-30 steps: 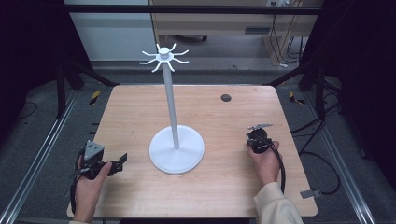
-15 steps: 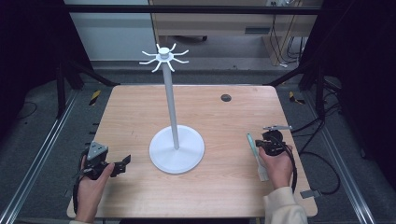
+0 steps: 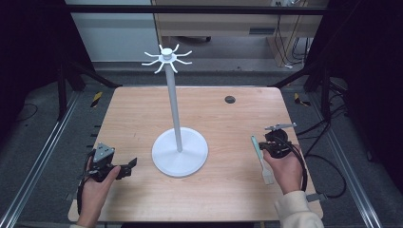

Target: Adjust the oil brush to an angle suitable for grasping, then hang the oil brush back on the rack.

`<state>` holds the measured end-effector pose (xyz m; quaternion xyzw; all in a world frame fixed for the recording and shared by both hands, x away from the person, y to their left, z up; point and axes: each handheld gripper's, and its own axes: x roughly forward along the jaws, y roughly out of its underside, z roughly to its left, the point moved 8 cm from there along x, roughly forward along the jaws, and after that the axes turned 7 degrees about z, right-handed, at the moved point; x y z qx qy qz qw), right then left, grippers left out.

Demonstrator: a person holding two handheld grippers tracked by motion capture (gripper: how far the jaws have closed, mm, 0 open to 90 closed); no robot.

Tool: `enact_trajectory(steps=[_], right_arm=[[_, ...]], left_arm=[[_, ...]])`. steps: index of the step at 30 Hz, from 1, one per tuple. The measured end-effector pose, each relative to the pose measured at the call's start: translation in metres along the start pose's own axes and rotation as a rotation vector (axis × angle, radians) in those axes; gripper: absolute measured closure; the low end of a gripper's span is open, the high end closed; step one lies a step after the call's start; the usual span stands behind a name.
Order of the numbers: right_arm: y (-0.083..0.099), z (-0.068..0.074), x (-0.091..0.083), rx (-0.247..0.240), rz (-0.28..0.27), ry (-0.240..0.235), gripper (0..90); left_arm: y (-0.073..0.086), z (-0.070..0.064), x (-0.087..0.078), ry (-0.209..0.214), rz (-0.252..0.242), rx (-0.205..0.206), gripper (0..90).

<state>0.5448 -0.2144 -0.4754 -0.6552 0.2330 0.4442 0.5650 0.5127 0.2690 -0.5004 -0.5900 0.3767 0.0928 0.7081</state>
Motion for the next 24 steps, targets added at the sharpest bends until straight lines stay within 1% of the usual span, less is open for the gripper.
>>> enact_trajectory(steps=[2,3,4,5,6,7,10,13,14,15,16,17,18,20,22,23,24], right_arm=[[0.004,-0.001,0.001,0.011,0.026,-0.009,87.0],[0.006,-0.001,0.001,0.007,0.041,-0.006,85.9],[0.008,-0.001,0.002,0.001,0.053,-0.008,84.9],[0.010,-0.002,0.002,-0.007,0.068,0.000,83.6],[0.013,-0.004,0.003,-0.013,0.089,0.007,82.0],[0.013,-0.004,0.003,-0.013,0.089,0.007,82.0],[0.016,-0.009,0.005,-0.001,0.111,0.004,79.5],[0.016,-0.014,0.007,-0.007,0.133,0.016,77.6],[0.016,-0.014,0.007,0.001,0.138,0.011,76.9],[0.015,-0.014,0.008,0.005,0.146,0.011,75.9],[0.015,-0.014,0.009,0.002,0.148,0.013,74.9],[0.015,-0.011,0.012,0.005,0.163,0.009,73.5],[0.015,-0.011,0.012,0.005,0.163,0.009,73.5],[0.014,-0.007,0.015,-0.004,0.182,0.011,73.2],[0.013,-0.002,0.018,-0.018,0.195,0.011,73.2],[0.013,-0.001,0.020,-0.021,0.201,0.014,73.1],[0.013,0.001,0.021,-0.023,0.218,0.023,72.7]], left_arm=[[0.001,0.001,0.002,-0.004,0.007,-0.005,3.2],[0.000,0.000,0.002,0.002,0.003,-0.019,3.2],[0.000,0.000,0.004,0.006,0.000,-0.018,3.2],[-0.001,0.000,0.005,0.005,0.006,-0.008,3.2],[-0.001,-0.001,0.005,0.004,0.005,-0.012,3.1],[-0.001,-0.002,0.006,0.004,0.009,-0.010,3.1],[-0.002,-0.002,0.006,0.007,-0.001,-0.012,3.0],[-0.002,0.001,0.006,0.005,-0.004,-0.014,2.6],[-0.002,0.002,0.007,0.007,-0.005,-0.017,2.4],[-0.001,0.003,0.007,0.007,-0.001,-0.016,2.4],[-0.001,0.004,0.007,0.007,-0.003,-0.022,2.5],[0.000,0.005,0.007,0.004,-0.004,-0.027,2.4],[0.000,0.006,0.007,0.004,-0.006,-0.040,2.4],[0.001,0.006,0.006,0.006,-0.010,-0.046,2.1],[0.003,0.006,0.005,0.006,-0.008,-0.040,2.1],[0.004,0.006,0.004,0.006,-0.009,-0.043,2.1],[0.004,0.006,0.004,0.008,-0.011,-0.043,2.1]])
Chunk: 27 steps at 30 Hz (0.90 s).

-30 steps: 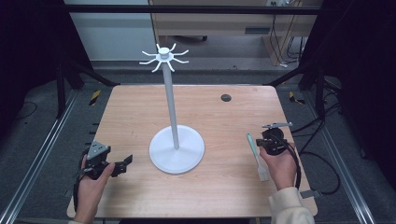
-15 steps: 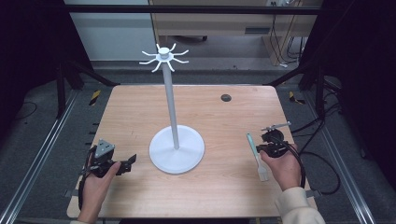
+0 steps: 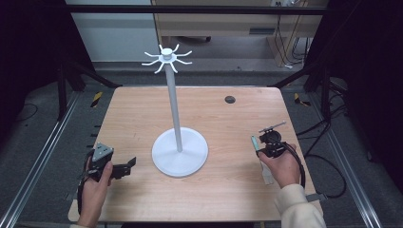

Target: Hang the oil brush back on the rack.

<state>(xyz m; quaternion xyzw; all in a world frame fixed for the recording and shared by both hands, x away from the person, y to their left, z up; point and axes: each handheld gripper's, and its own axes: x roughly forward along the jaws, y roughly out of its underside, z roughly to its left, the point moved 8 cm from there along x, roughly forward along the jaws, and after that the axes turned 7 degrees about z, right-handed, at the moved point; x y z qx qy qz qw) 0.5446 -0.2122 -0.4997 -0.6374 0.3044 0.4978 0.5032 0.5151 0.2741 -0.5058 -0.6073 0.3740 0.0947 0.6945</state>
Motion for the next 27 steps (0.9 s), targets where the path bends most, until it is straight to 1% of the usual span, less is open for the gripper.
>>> enact_trajectory(steps=[3,6,7,10,12,15,17,21,27], right_arm=[[-0.002,0.001,0.003,-0.012,0.025,0.035,72.2],[-0.002,0.002,0.009,-0.012,0.061,0.039,72.0],[0.000,0.001,0.015,-0.010,0.087,0.040,72.1],[0.002,-0.002,0.020,-0.004,0.101,0.043,72.4],[0.003,-0.005,0.024,0.008,0.115,0.038,72.9],[0.004,-0.006,0.027,0.017,0.129,0.035,73.0],[0.004,-0.007,0.029,0.025,0.132,0.038,73.0],[0.003,-0.009,0.033,0.036,0.141,0.041,73.5],[0.004,-0.012,0.037,0.033,0.164,0.039,74.1]], left_arm=[[0.000,-0.001,-0.001,-0.001,0.002,0.014,2.1],[-0.001,-0.003,0.000,-0.001,0.001,0.015,2.1],[-0.001,-0.003,0.001,0.000,0.004,0.018,2.1],[0.000,-0.004,0.002,0.003,0.012,0.020,2.1],[0.000,-0.004,0.002,0.004,0.010,0.020,2.1],[0.000,-0.004,0.002,0.007,0.011,0.020,2.1],[0.000,-0.005,0.001,0.013,0.006,0.018,2.1],[0.000,-0.006,0.001,0.017,0.009,0.026,2.1],[0.000,-0.007,0.002,0.026,0.007,0.026,2.1]])
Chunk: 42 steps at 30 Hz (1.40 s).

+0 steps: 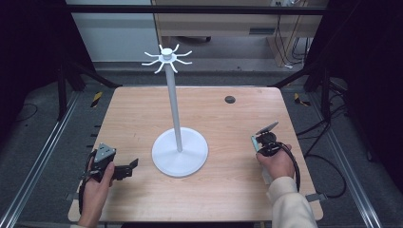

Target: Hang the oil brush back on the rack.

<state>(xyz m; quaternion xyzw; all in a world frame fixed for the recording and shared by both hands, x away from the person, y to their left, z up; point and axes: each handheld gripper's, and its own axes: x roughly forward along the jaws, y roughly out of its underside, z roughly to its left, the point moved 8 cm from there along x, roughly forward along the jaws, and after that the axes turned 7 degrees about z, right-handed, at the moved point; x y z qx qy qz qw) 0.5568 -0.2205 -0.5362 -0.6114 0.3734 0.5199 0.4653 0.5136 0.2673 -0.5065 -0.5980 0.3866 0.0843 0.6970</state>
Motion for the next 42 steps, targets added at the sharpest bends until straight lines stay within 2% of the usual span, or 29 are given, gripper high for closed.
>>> enact_trajectory(steps=[7,16,42], right_arm=[[0.0002,-0.0006,0.0008,0.001,0.007,-0.028,77.0],[0.0002,-0.0012,0.0052,-0.010,0.033,-0.014,78.2],[-0.0008,-0.0050,0.0077,0.013,0.049,0.000,82.6]], left_arm=[[-0.0004,-0.0011,-0.0007,0.001,-0.003,0.004,2.1],[-0.0003,-0.0009,-0.0006,0.000,-0.002,0.004,2.1],[0.0006,-0.0032,0.0004,0.003,0.013,0.023,2.1]])
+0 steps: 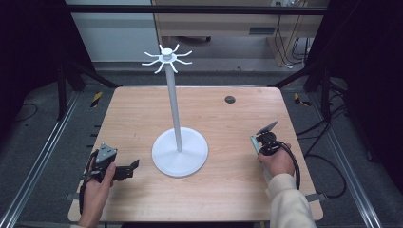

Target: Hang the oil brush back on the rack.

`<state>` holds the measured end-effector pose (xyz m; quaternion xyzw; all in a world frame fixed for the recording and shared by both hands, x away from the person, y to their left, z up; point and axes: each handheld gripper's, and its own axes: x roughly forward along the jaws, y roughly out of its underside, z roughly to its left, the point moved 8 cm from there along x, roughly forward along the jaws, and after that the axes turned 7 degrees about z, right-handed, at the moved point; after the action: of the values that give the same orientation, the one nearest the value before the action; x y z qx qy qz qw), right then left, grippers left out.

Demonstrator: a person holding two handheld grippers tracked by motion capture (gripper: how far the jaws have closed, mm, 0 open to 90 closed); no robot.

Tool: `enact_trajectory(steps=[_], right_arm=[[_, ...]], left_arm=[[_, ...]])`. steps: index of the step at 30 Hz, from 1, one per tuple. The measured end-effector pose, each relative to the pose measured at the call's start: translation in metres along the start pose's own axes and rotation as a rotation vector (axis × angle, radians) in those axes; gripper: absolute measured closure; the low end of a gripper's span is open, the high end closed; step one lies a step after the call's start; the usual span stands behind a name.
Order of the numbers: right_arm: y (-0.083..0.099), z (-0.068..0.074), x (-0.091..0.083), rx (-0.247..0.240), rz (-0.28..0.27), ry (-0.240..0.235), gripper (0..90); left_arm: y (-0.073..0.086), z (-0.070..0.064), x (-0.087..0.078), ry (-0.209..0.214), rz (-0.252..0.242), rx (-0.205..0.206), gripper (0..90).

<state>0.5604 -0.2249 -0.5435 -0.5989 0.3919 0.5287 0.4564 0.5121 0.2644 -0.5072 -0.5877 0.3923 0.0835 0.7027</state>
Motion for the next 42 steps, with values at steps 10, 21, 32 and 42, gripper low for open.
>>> enact_trajectory(steps=[10,21,32,42], right_arm=[[0.005,-0.004,-0.017,-0.010,-0.062,-0.045,82.8],[-0.008,0.018,-0.079,-0.059,-0.285,-0.124,82.8],[-0.021,0.051,-0.129,-0.102,-0.526,-0.250,82.8],[-0.022,0.072,-0.161,-0.112,-0.656,-0.297,82.8]], left_arm=[[0.001,0.002,-0.001,-0.002,0.001,-0.006,2.1],[0.001,0.003,-0.001,0.006,-0.004,-0.017,2.2],[0.002,0.004,0.002,0.011,0.000,-0.022,2.1],[0.001,0.002,0.001,0.012,-0.001,-0.012,2.2]])
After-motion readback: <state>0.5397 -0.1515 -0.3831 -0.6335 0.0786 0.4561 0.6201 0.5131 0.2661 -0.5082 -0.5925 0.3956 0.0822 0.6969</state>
